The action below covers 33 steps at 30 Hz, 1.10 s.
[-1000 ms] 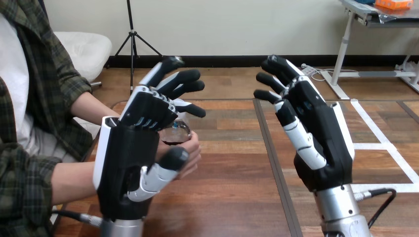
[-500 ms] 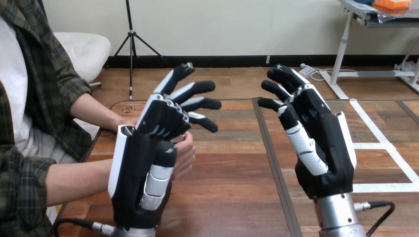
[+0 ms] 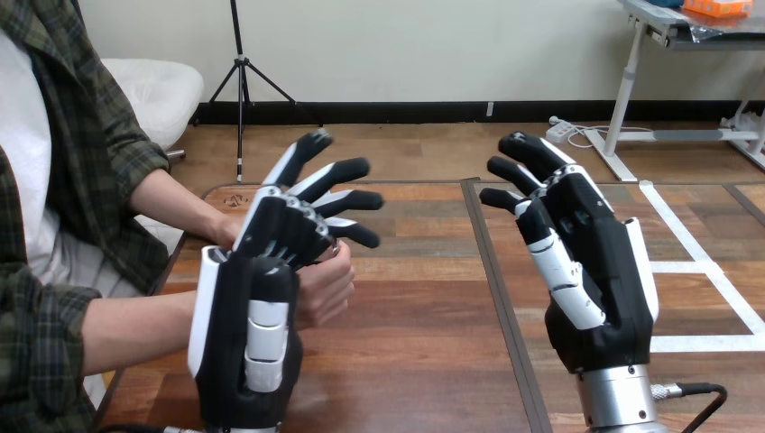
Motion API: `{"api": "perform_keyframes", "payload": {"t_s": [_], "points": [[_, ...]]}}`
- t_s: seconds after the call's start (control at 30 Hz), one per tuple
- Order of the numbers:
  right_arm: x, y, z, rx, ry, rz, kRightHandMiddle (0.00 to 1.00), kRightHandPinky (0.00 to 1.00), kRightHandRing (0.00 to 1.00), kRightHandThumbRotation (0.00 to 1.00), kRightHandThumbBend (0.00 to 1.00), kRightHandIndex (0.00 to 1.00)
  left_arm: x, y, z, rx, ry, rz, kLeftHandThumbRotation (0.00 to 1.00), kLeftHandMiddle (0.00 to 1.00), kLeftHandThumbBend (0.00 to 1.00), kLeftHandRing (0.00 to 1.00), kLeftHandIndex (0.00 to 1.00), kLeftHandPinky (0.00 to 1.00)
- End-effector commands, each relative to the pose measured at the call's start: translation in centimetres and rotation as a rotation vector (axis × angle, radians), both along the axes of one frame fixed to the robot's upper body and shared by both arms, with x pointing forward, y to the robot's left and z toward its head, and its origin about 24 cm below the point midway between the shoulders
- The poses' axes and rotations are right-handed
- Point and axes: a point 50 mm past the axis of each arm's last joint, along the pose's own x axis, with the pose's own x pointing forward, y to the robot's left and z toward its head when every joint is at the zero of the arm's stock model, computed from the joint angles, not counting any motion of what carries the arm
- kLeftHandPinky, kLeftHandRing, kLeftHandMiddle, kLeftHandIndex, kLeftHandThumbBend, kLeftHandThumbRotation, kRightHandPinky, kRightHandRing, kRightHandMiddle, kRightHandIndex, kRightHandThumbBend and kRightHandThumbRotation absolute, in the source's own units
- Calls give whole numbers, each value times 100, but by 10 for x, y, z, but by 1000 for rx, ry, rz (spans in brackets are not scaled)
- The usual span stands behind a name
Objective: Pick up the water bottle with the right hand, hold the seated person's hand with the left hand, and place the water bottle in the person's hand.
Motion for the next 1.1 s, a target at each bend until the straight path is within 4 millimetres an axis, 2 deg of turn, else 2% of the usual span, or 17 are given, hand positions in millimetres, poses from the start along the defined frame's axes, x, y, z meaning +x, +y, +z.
{"api": "perform_keyframes", "payload": {"t_s": [0.0,0.2,1.07], "points": [[2,0,21,-12,-108,-19,84,70,81,49,57,77,3,-9,3,-37,-22,9,100,78,58,69,88,53],[0,-1,21,-10,-100,-34,83,69,79,50,59,75,2,-10,2,-44,-8,21,100,79,55,69,90,54],[-5,1,17,28,-97,-33,82,68,79,50,63,75,-2,-11,-2,-26,16,8,100,77,59,67,87,53]]}}
